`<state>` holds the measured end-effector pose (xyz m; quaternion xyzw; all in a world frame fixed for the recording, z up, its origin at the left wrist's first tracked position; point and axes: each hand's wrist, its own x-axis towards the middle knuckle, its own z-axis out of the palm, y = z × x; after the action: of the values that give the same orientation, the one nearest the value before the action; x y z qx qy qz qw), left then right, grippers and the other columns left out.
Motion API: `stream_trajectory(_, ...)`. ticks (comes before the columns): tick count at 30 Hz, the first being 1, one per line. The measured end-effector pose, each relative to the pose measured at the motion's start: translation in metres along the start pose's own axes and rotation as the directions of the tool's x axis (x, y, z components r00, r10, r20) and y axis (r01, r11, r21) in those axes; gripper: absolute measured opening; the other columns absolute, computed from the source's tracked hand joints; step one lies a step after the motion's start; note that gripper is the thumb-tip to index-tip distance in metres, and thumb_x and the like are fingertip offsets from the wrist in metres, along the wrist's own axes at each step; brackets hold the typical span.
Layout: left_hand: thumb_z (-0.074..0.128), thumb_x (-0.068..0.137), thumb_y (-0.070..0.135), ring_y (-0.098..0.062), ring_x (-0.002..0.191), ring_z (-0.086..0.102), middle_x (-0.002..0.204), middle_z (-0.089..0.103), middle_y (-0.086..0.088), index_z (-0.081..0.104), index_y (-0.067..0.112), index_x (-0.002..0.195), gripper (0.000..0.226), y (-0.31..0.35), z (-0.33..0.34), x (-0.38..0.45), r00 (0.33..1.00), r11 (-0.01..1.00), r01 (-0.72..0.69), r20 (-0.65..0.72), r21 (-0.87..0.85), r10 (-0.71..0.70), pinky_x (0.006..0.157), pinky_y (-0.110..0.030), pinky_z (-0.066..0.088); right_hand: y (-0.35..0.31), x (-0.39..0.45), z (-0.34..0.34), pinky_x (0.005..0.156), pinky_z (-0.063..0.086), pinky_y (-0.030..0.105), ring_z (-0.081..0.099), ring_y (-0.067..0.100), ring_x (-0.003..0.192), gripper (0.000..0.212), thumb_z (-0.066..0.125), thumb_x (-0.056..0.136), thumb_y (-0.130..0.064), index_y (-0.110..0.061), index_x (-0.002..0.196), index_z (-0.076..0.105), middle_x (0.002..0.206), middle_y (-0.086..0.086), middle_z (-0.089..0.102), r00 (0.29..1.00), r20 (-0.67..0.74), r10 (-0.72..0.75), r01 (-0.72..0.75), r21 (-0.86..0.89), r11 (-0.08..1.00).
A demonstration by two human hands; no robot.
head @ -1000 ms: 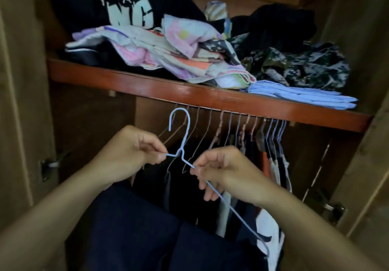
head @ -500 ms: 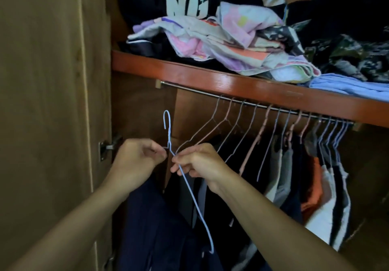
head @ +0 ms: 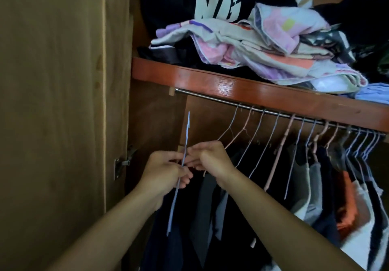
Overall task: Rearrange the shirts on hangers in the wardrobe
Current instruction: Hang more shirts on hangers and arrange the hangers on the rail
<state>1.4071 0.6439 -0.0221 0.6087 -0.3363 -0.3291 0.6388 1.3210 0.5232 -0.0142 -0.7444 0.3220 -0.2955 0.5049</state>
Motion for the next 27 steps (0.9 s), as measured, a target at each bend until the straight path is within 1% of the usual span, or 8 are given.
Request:
stream_trajectory(1,0.054,0.087,-0.016,-0.009,0.043,0.056,0.065,0.068,-0.015,0.064,0.008,0.104,0.031,0.001,-0.004,0.005,1.000,1.000,0.006,-0.027,0.005,-0.006,0.043,-0.018,0.047,0.006,0.009,-0.006,0.062,0.051,0.024,0.069,0.010,0.070,0.017,0.059,0.090,-0.011,-0.017,0.085,0.074,0.077,-0.002,0.076,0.992,-0.058,-0.109,0.094,-0.208,0.974)
stream_trajectory(3,0.052,0.088,-0.017,-0.006,0.037,0.052,0.063,0.065,-0.016,0.063,0.000,0.110,0.030,0.002,-0.011,0.017,0.997,1.000,0.004,-0.074,0.017,-0.003,0.039,-0.017,0.043,0.020,0.026,-0.020,0.075,0.051,0.030,0.067,0.016,0.088,0.018,0.057,0.093,-0.019,-0.025,0.094,0.073,0.091,-0.004,0.075,0.931,-0.050,-0.360,0.214,-0.727,0.653)
stream_trajectory(4,0.052,0.088,-0.017,-0.006,0.036,0.051,0.063,0.064,-0.016,0.063,-0.003,0.111,0.029,0.003,-0.014,0.022,0.996,0.999,-0.006,-0.089,0.040,0.009,0.038,-0.017,0.041,0.027,0.032,-0.026,0.084,0.049,0.033,0.063,0.022,0.102,0.020,0.054,0.096,-0.024,-0.027,0.105,0.072,0.104,-0.002,0.073,0.914,0.025,-0.404,0.241,-0.835,0.494)
stream_trajectory(6,0.052,0.088,-0.016,-0.007,0.037,0.049,0.062,0.064,-0.016,0.063,-0.005,0.112,0.029,0.004,-0.016,0.032,0.993,0.995,-0.031,-0.113,0.094,0.041,0.038,-0.018,0.038,0.041,0.043,-0.038,0.103,0.038,0.039,0.047,0.029,0.128,0.030,0.048,0.102,-0.032,-0.028,0.126,0.065,0.128,0.001,0.064,0.932,0.169,-0.321,0.290,-0.878,0.380)
stream_trajectory(9,0.053,0.086,-0.015,-0.008,0.038,0.047,0.064,0.064,-0.017,0.064,-0.004,0.112,0.030,0.005,-0.014,0.047,0.983,0.981,-0.075,-0.154,0.181,0.103,0.038,-0.016,0.037,0.056,0.052,-0.047,0.114,0.028,0.042,0.043,0.029,0.135,0.036,0.037,0.105,-0.038,-0.024,0.123,0.065,0.128,-0.001,0.062,0.943,0.270,-0.195,0.324,-0.878,0.351)
stream_trajectory(15,0.052,0.082,-0.013,-0.012,0.043,0.050,0.065,0.069,-0.016,0.069,0.006,0.100,0.032,0.002,0.001,0.082,0.953,0.930,-0.181,-0.176,0.320,0.246,0.044,-0.015,0.042,0.072,0.048,-0.067,0.110,0.031,0.033,0.039,0.024,0.138,0.035,0.041,0.104,-0.042,-0.021,0.085,0.062,0.106,0.003,0.069,0.939,0.234,-0.251,0.328,-0.825,0.460)
stream_trajectory(20,0.053,0.075,-0.013,-0.015,0.043,0.053,0.062,0.069,-0.015,0.071,0.018,0.075,0.036,0.002,0.029,0.105,0.916,0.876,-0.315,-0.126,0.365,0.382,0.052,-0.024,0.047,0.085,0.041,-0.086,0.115,0.029,0.037,0.040,0.022,0.139,0.045,0.035,0.107,-0.039,-0.012,0.086,0.064,0.097,0.001,0.069,0.906,0.311,-0.286,0.411,-0.804,0.429)
stream_trajectory(27,0.057,0.072,-0.005,-0.003,0.046,0.058,0.054,0.068,0.000,0.071,0.021,0.066,0.030,0.008,0.069,0.149,0.872,0.803,-0.381,-0.109,0.459,0.476,0.067,-0.030,0.059,0.089,0.035,-0.099,0.114,0.032,0.039,0.056,0.025,0.118,0.044,0.037,0.107,-0.037,-0.012,0.079,0.061,0.081,-0.007,0.059,0.845,0.364,-0.392,0.502,-0.794,0.342)
